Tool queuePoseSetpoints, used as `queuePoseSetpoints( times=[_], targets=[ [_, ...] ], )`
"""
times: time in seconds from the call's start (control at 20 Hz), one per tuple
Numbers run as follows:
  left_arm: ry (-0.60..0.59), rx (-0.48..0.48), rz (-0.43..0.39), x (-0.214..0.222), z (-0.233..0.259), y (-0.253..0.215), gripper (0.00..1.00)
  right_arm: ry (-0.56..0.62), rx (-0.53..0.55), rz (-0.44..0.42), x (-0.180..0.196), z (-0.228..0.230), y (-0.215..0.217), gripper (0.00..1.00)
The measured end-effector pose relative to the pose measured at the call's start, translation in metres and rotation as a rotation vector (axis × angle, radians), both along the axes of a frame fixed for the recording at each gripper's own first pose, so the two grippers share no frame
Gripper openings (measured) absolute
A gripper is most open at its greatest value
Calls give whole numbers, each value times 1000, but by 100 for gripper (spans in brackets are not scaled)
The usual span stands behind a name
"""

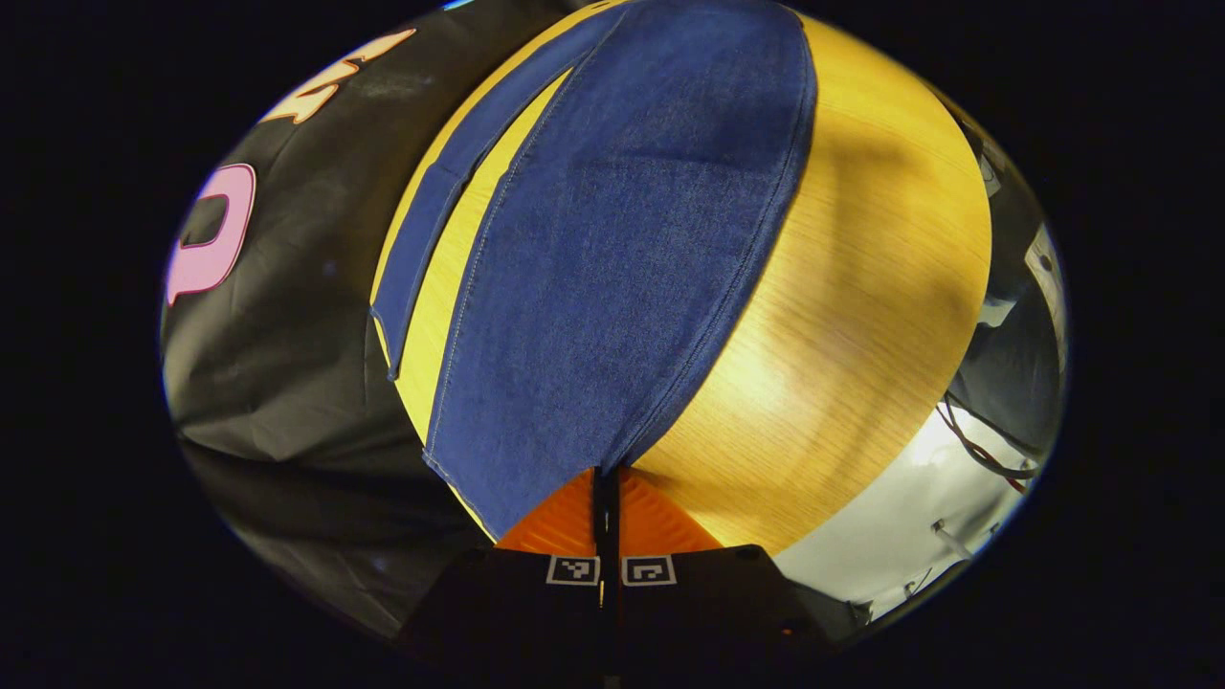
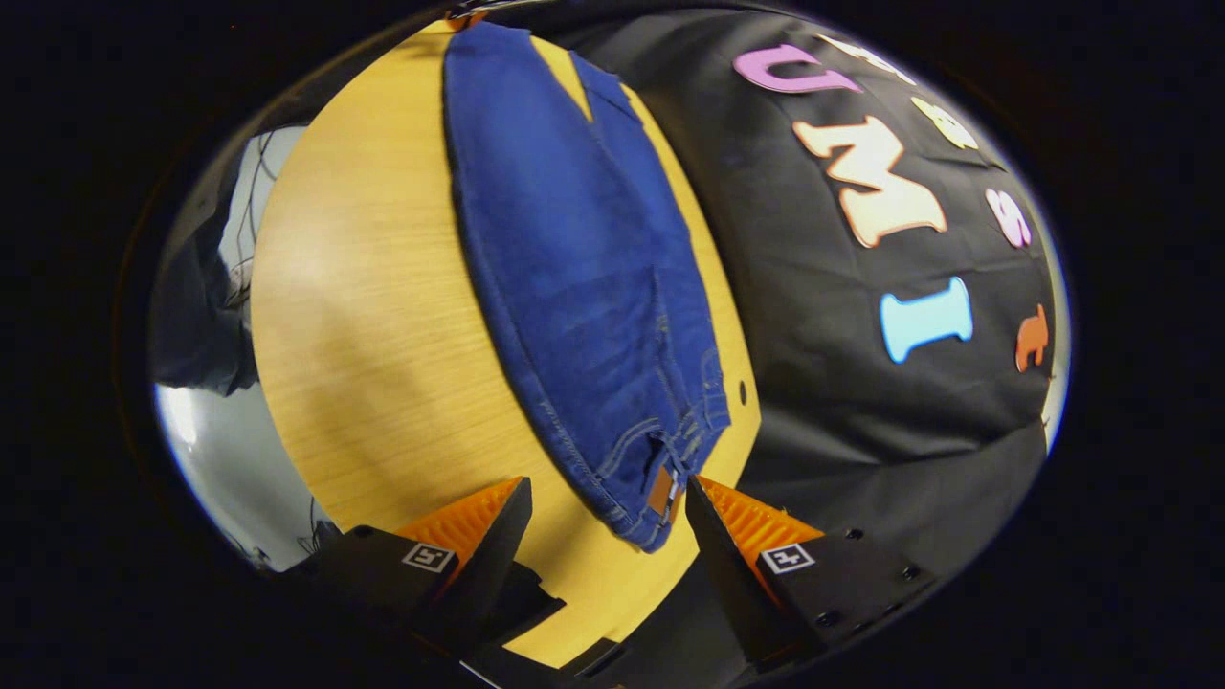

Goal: Grasp the waist and the cuffs of the jeans and fold them to make the two legs overlap; first hold the waist and fold one-third of the jeans toward the cuffs, then hold the cuffs and fold the remaining one-third in the same direction to finish folding.

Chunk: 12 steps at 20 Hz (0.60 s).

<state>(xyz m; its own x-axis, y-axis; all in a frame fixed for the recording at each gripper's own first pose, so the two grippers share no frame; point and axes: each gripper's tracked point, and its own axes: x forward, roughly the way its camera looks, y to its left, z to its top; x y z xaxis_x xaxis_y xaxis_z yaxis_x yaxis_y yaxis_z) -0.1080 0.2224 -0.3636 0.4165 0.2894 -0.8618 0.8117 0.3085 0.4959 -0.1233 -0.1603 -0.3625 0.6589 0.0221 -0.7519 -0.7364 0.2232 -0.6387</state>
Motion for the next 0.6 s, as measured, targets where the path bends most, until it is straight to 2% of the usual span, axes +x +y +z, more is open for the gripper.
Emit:
queuePoseSetpoints(
  times=[0.1,0.25,0.35,0.5,0.6],
  targets=[
    [9,14,10,0,0,1,0,5,2,40,4,-4,3,100],
    [18,36,18,-1,1,1,0,30,8,89,17,-23,11,91],
    [25,51,20,-1,2,1,0,7,-19,139,32,-28,15,78],
    [25,51,57,-2,1,1,0,37,0,129,37,-42,17,61],
    [23,50,77,-1,2,0,0,35,3,136,36,-47,21,32]
  ],
)
